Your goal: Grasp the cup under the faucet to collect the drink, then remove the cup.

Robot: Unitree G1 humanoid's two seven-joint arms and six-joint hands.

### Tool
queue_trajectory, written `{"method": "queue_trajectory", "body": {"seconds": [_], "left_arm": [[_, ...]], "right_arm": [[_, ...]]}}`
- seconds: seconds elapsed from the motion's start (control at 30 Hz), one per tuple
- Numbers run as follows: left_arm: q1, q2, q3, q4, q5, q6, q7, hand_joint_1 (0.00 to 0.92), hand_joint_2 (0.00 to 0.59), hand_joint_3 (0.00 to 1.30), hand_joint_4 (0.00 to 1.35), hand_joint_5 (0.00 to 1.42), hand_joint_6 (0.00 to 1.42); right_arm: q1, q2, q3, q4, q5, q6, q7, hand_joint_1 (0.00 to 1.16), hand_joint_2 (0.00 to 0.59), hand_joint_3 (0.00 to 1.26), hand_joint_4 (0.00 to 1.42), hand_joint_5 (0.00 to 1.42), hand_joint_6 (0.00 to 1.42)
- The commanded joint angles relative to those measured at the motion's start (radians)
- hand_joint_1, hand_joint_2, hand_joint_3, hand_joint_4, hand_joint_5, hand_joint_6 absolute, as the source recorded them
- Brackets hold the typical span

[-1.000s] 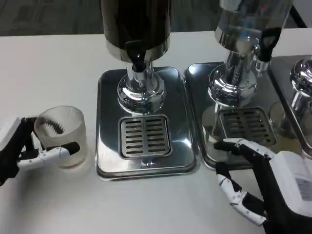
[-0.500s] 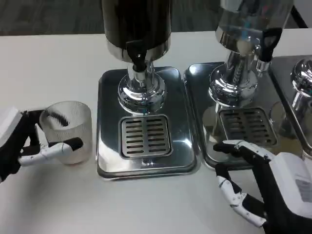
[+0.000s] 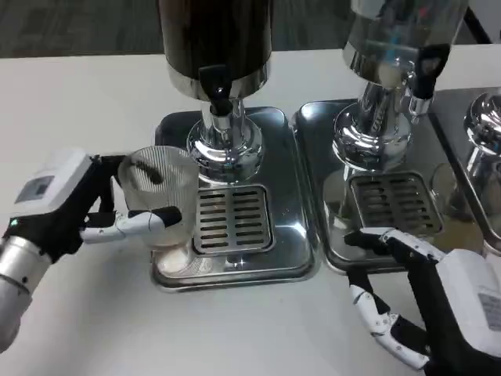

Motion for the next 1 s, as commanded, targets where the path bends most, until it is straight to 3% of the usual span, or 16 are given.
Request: {"method": "queue_trajectory", "body": {"seconds": [0.03, 0.57, 1.0], "left_arm": [[-0.041, -0.018, -0.011, 0.008, 0.011, 0.012, 0.001, 0.212, 0.207, 0.76, 0.82, 1.13, 1.42], [-0.102, -0.082, -0.076, 0.033, 0.067, 0.118, 0.013, 0.189, 0.195, 0.71, 0.75, 1.07, 1.41], [-0.118, -0.102, -0.106, 0.031, 0.057, 0.133, -0.057, 0.097, 0.174, 0.56, 0.56, 0.88, 1.26]], "right_arm": [[0.016, 0.010, -0.003, -0.017, -0.006, 0.008, -0.011, 0.46, 0.434, 0.43, 0.39, 0.38, 0.40], [0.044, 0.026, 0.000, -0.045, -0.020, 0.020, -0.013, 0.46, 0.436, 0.43, 0.39, 0.38, 0.40], [0.056, 0.036, 0.004, -0.054, -0.024, 0.027, -0.008, 0.47, 0.441, 0.43, 0.40, 0.38, 0.40]]}}
